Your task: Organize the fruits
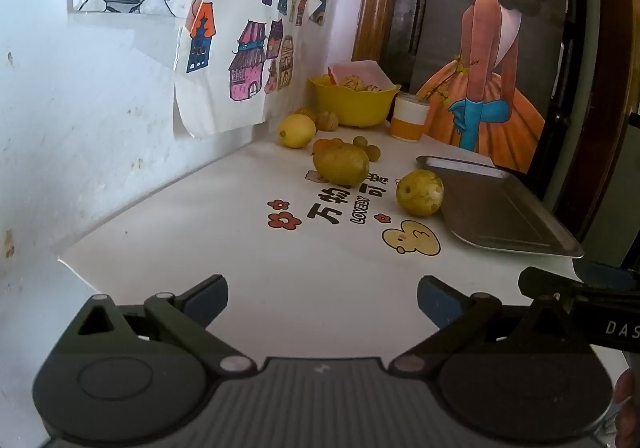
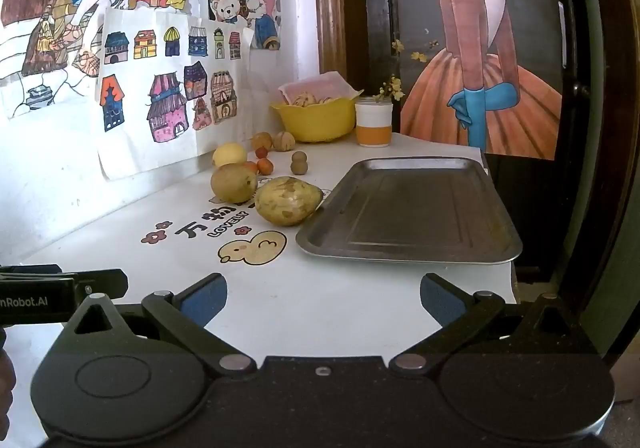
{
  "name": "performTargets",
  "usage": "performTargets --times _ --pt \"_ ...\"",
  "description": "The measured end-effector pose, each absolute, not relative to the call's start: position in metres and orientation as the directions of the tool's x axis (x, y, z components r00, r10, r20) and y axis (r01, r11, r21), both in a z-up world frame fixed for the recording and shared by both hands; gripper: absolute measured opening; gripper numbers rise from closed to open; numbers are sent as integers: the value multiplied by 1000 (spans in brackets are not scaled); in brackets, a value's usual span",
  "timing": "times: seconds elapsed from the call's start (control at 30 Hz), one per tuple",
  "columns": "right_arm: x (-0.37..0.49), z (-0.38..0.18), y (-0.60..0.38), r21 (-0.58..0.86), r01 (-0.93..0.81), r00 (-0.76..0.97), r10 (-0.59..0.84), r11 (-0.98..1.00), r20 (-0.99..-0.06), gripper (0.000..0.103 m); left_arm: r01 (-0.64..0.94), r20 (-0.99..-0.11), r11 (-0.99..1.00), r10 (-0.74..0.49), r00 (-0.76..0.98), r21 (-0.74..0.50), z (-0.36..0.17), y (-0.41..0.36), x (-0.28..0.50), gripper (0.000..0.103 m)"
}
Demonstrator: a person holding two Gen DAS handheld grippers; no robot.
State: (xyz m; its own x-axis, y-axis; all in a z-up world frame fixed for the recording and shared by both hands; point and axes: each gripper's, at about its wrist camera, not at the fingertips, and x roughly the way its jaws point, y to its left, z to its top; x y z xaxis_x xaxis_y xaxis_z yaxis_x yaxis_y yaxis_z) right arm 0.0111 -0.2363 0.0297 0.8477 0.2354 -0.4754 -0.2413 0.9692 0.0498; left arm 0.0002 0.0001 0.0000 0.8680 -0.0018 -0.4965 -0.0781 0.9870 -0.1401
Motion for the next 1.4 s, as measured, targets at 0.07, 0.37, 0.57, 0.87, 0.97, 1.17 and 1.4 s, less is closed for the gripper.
performTargets --times 0.07,0.37,0.57,0.87,0.97,1.17,1.4 --pt "10 30 -236 50 -241 847 236 969 -477 102 -77 -497 987 -3 868 -140 0 0 0 102" --pt "10 30 -236 50 -241 847 236 969 -477 102 -77 -498 987 -4 867 -142 0 0 0 102" --pt "10 31 -236 50 -241 846 236 969 -478 102 -76 -500 987 -4 866 -140 -6 0 -1 102" --pt "9 31 -235 50 -242 846 236 969 -478 102 -76 -501 987 -6 865 -142 -5 0 -4 102" --pt "9 31 -235 50 -242 846 236 969 -478 102 -77 -502 987 -5 865 -143 -5 0 -4 102" --pt "9 31 -235 49 -242 846 236 969 -479 102 -77 -504 987 -5 864 -142 -7 -1 -3 102" --pt "9 31 -234 50 -250 844 243 967 -478 102 -89 -510 987 10 860 -132 -8 -4 -3 102"
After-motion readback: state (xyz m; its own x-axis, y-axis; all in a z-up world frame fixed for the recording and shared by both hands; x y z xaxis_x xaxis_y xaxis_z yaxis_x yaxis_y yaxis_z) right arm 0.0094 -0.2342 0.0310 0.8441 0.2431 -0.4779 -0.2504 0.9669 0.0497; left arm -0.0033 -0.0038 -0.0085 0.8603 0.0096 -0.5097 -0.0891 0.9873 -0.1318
